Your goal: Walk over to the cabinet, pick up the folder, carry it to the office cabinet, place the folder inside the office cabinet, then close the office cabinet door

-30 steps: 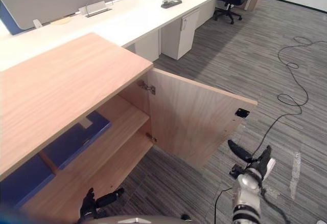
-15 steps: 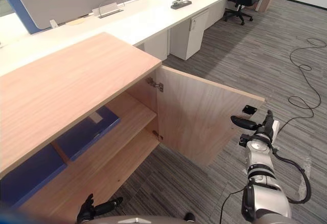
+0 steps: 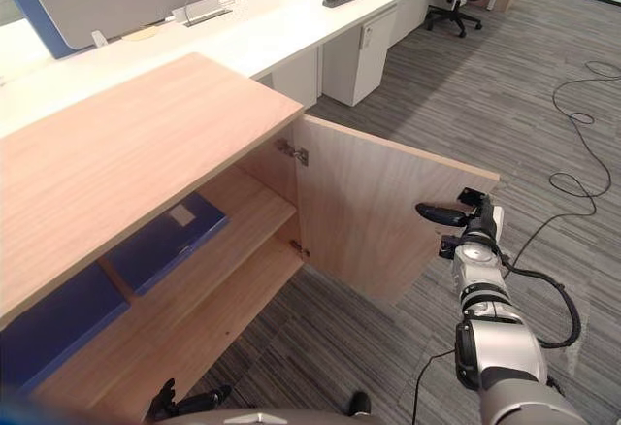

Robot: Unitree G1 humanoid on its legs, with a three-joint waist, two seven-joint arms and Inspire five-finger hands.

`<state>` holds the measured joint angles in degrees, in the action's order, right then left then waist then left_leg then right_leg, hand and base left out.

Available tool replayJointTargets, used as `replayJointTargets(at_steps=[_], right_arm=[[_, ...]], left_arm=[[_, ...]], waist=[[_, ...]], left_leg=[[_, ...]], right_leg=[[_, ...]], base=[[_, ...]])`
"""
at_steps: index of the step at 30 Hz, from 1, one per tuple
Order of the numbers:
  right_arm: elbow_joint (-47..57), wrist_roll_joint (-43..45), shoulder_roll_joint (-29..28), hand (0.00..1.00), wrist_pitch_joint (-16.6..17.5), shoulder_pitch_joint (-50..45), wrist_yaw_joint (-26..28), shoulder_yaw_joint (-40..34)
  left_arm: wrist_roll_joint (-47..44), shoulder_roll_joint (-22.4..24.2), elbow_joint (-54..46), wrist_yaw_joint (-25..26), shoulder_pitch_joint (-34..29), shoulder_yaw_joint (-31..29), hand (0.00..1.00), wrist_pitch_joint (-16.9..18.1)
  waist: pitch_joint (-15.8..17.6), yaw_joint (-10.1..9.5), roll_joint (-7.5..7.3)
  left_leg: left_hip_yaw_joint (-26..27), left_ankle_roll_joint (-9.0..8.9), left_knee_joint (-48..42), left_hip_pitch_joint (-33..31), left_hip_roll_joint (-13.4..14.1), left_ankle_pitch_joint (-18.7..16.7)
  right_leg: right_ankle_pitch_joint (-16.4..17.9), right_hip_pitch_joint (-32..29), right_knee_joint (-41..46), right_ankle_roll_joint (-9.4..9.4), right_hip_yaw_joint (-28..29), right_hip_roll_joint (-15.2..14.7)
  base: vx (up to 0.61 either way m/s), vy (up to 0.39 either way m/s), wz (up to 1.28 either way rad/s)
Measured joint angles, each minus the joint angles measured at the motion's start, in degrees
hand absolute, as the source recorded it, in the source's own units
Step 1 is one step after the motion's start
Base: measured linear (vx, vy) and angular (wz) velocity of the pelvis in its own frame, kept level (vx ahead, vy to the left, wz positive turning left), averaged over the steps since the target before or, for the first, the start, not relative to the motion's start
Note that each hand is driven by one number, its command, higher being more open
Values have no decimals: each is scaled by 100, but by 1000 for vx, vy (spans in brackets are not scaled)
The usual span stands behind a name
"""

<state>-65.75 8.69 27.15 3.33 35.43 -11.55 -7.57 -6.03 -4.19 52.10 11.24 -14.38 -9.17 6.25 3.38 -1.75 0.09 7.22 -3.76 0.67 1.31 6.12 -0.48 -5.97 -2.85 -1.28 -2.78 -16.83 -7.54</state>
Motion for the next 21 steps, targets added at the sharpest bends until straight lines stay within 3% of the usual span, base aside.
replayJointTargets(at_steps=[4,6,9,13,15,17,19,21], right_arm=[[-10,-247,4,100,0,-1,32,112],[155,-509,44,100,-11,-60,3,523],[1609,-1662,427,100,-29,-953,18,1620],[3312,-2367,1134,100,-3,-1881,99,3101],[3874,-2433,1730,100,282,-2134,820,4278],[3973,-2444,1807,100,594,-2179,1492,5140],[3972,-2514,1551,100,839,-2292,2023,5635],[3968,-2935,923,100,1091,-2599,2449,5962]], left_arm=[[17,-14,57,-2,23,7,100,2],[128,-69,96,0,24,60,100,3],[428,-153,110,6,32,119,100,2],[684,-213,259,20,72,113,100,5],[908,-272,463,15,326,121,100,14],[960,-277,565,11,530,155,100,74],[1079,-233,586,-12,687,223,100,78],[1105,-134,685,-21,845,227,100,79]], waist=[[14,14,2],[71,58,-17],[124,151,-62],[118,371,-72],[80,453,-92],[54,443,-105],[49,350,-93],[23,231,-20]], left_leg=[[-8,-9,97,67,6,38],[46,-15,106,88,25,34],[309,-85,108,122,122,-17],[606,-216,11,263,325,-155],[665,-288,-121,269,479,-226],[658,-314,-132,275,590,-222],[657,-368,-136,282,677,-208],[653,-380,-135,276,753,-201]], right_leg=[[0,-2,-4,0,31,26],[-4,-7,-6,-3,117,57],[-24,-117,-21,-5,358,172],[-16,-118,-35,9,622,396],[17,-111,-34,72,686,543],[47,-106,-22,137,678,650],[67,-106,-14,192,686,742],[87,-111,-10,242,678,813]], base=[[5,12,-5],[-2,11,-20],[11,3,-41],[35,-37,-49],[-2,-73,-26],[-19,-94,-3],[-26,-103,-1],[-8,-62,0]])
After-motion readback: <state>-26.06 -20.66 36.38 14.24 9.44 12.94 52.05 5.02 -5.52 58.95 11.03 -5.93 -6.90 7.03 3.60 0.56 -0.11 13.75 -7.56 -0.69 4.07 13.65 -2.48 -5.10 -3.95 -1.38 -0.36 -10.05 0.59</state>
